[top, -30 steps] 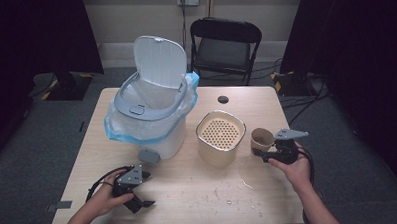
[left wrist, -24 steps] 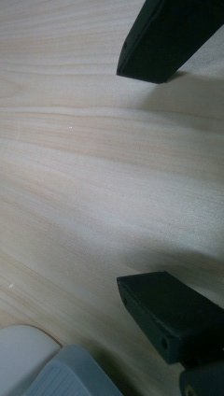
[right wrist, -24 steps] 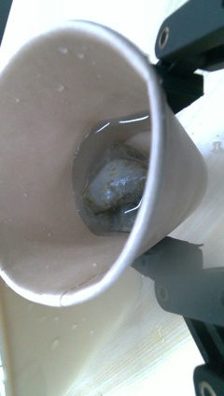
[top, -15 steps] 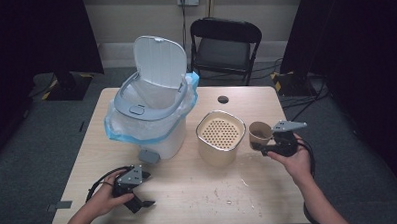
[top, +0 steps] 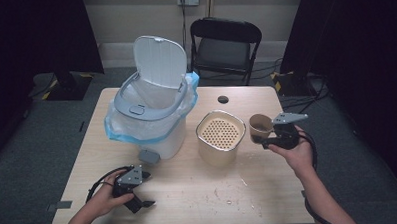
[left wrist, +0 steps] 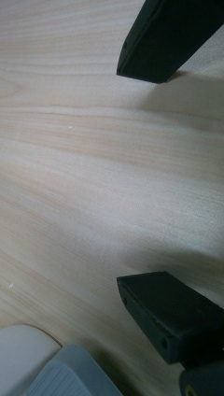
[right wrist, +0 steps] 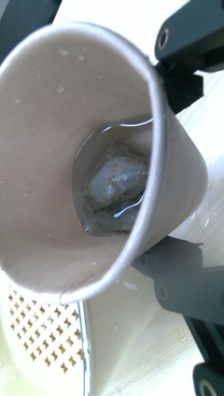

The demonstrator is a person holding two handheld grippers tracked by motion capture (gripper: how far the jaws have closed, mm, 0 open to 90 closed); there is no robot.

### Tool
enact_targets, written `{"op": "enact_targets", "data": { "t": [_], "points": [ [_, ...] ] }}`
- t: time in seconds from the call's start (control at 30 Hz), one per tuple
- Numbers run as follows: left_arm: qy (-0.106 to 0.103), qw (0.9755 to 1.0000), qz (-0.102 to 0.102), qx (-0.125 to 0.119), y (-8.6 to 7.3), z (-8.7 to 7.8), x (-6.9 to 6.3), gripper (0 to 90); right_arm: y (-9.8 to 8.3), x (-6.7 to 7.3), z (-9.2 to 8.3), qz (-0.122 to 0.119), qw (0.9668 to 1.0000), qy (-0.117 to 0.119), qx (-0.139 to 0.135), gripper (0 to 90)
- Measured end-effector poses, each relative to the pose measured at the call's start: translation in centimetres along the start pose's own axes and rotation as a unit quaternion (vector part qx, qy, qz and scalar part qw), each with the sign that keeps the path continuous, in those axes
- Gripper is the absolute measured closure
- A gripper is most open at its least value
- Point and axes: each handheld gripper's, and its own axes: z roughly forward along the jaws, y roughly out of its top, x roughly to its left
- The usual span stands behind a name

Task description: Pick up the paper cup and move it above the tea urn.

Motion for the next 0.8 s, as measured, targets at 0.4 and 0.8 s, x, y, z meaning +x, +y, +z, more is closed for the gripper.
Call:
{"op": "enact_targets", "data": {
  "t": [0.4, 0.8],
  "points": [
    [0.002, 1.0000, 0.001, 0.004, 0.0, -0.1, 0.0, 1.4, 1.3, -0.6, -0.2, 0.001, 1.0000, -0.003, -0.007, 38.6],
    [0.001, 1.0000, 0.003, 0.005, 0.0, 0.0, 0.0, 1.4, 3.7, -1.1, 0.0, 0.008, 0.9999, -0.009, -0.013, 38.7]
  ]
}}
